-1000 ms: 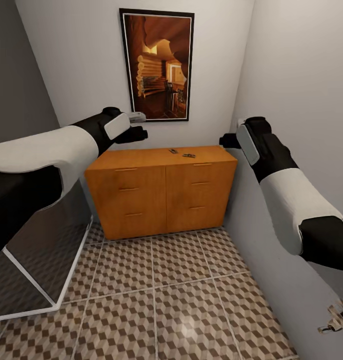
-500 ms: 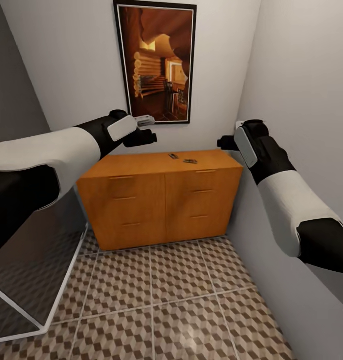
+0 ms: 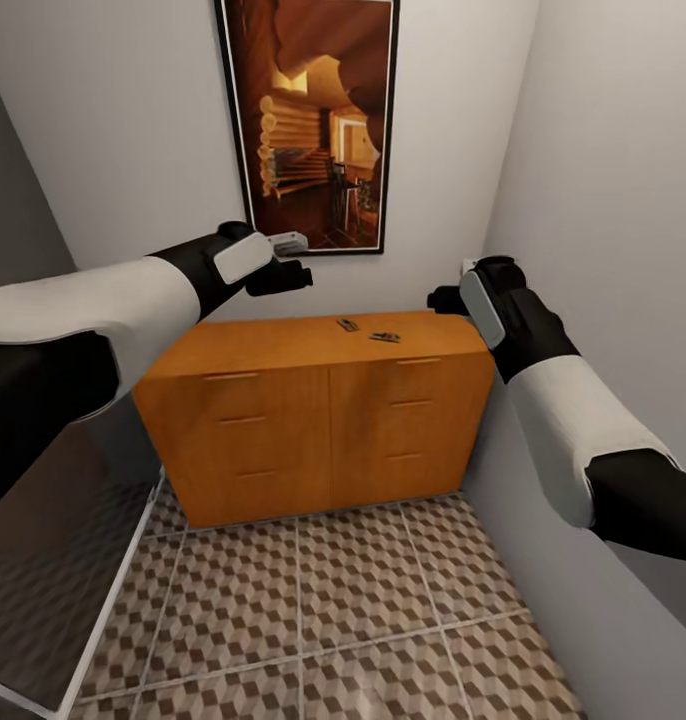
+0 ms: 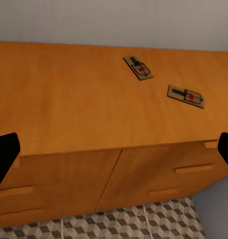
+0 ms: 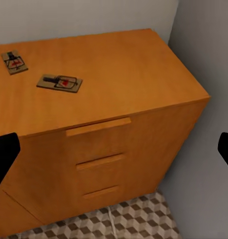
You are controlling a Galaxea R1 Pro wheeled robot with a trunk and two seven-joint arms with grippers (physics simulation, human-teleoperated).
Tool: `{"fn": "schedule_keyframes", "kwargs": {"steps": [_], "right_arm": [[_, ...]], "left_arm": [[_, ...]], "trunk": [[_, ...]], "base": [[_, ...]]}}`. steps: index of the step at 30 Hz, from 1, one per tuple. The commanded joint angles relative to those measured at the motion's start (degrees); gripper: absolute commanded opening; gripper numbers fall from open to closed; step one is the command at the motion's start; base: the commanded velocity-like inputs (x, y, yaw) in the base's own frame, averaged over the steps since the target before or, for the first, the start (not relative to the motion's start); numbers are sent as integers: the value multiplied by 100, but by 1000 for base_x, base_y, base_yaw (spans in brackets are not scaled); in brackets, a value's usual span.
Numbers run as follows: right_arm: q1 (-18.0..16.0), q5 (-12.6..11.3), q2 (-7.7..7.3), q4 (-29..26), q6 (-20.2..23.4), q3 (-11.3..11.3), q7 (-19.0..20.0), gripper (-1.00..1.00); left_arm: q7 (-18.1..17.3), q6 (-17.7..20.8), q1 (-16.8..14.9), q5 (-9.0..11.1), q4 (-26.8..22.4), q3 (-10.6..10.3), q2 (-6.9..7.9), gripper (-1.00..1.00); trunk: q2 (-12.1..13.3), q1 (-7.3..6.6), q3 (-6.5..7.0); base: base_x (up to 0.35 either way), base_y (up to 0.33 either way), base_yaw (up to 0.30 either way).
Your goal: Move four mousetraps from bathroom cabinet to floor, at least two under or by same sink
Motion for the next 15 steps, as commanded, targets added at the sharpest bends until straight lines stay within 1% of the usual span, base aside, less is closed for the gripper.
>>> {"fn": "schedule_keyframes", "kwargs": {"steps": [1,15], "right_arm": [[-1,-58,1,2,14,16,-56,100],[14,-58,5,291,-10,11,-57,100]], "left_arm": [[36,5,-4,46,-9,-21,1,100],[36,10,21,37,-22,-25,1,100]], "trunk": [[-3,3,-6],[-3,3,-6]], "base": [[340,0,0],[340,0,0]]}}
